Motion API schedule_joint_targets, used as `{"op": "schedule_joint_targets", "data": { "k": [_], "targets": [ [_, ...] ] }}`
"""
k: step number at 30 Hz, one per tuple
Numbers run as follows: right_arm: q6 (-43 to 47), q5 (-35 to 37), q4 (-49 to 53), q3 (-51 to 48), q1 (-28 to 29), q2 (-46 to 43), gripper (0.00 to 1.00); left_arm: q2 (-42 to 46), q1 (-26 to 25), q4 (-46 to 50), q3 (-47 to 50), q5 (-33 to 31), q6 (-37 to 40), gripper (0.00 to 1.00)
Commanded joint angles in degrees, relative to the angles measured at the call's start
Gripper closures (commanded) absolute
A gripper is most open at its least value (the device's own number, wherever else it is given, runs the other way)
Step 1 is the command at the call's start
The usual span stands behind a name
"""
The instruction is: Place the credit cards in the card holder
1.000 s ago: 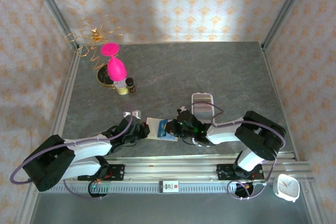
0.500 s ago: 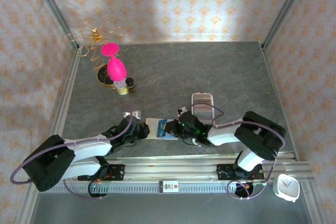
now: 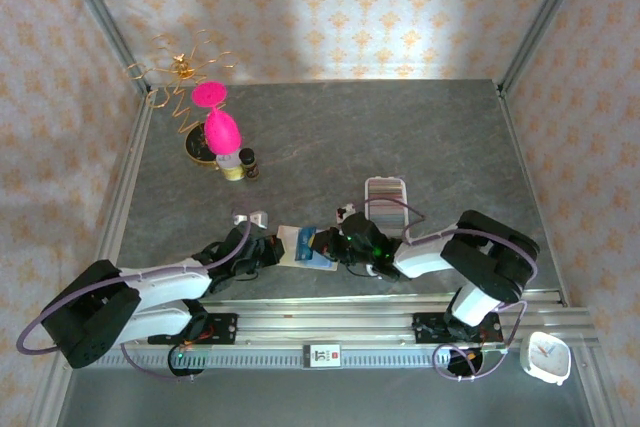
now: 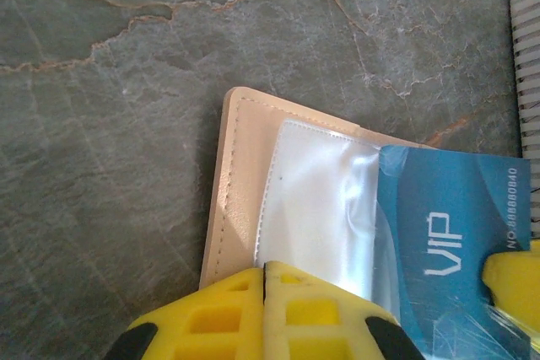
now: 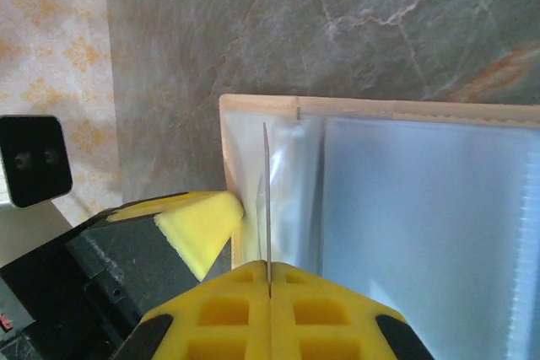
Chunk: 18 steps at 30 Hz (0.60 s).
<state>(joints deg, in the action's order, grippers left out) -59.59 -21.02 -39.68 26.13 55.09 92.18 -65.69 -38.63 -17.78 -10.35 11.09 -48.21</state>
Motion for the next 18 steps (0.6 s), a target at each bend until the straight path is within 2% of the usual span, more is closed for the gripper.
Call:
{"op": "schedule_joint_targets", "data": {
  "k": [1,8,18],
  "targets": [
    [-1.3,1.82,0.46,0.44,0.43,-0.54,1.0,0.74,-0.33,0.6,0.94,-1.51,-1.01,1.0],
    [-3.87,4.91,1.51,-1.43,0.68,-1.92,1.0,0.39,-0.28,0.25,0.86,-1.4,-1.1,1.0],
    [-4.28,3.96,1.98,-0.91,1.69,-0.86,1.0,0.52,-0.25,0.21,0.77,-1.42,-1.19,1.0]
  ]
}}
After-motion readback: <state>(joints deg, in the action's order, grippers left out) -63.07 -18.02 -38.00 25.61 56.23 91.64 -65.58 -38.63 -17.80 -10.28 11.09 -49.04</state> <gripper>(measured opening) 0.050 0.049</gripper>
